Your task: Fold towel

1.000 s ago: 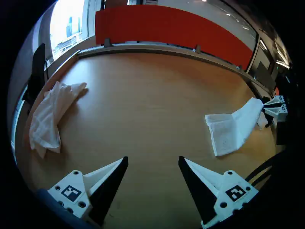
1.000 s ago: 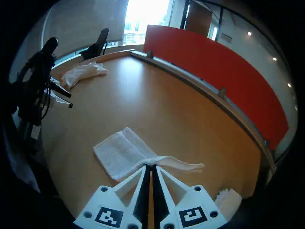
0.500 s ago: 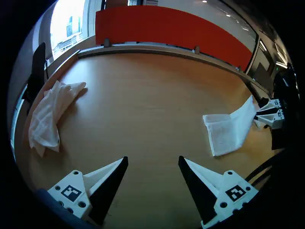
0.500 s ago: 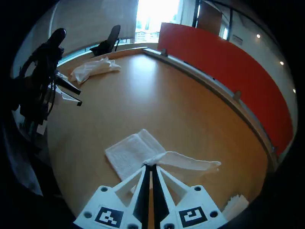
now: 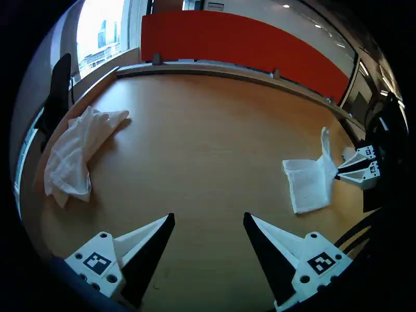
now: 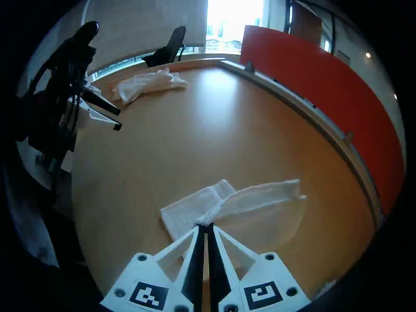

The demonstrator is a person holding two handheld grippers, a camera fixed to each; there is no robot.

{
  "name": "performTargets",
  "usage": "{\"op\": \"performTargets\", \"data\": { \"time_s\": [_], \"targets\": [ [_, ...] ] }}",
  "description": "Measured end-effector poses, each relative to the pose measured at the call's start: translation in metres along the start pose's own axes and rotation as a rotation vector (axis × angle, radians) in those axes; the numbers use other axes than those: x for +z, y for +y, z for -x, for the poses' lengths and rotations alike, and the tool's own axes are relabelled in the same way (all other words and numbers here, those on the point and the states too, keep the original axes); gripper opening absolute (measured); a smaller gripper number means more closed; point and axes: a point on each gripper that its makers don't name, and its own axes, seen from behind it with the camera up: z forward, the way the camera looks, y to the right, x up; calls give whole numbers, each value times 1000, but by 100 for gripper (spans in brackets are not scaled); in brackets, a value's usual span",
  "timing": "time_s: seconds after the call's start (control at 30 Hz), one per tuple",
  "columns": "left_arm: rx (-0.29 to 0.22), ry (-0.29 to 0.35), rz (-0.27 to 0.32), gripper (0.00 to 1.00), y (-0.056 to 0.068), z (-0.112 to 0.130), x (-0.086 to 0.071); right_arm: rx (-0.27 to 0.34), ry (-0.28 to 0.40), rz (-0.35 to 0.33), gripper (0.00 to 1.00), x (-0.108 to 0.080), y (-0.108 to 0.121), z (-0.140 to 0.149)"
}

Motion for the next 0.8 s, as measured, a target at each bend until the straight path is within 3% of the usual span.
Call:
{"op": "performTargets", "data": {
  "time_s": [0.27, 0.8],
  "targets": [
    [-14, 2, -12, 98, -7, 3, -3, 20, -18, -15, 4, 7, -1, 6],
    [-6, 3, -10, 98, -4, 3, -3, 24, -1, -11, 5, 3, -1, 1]
  ]
}}
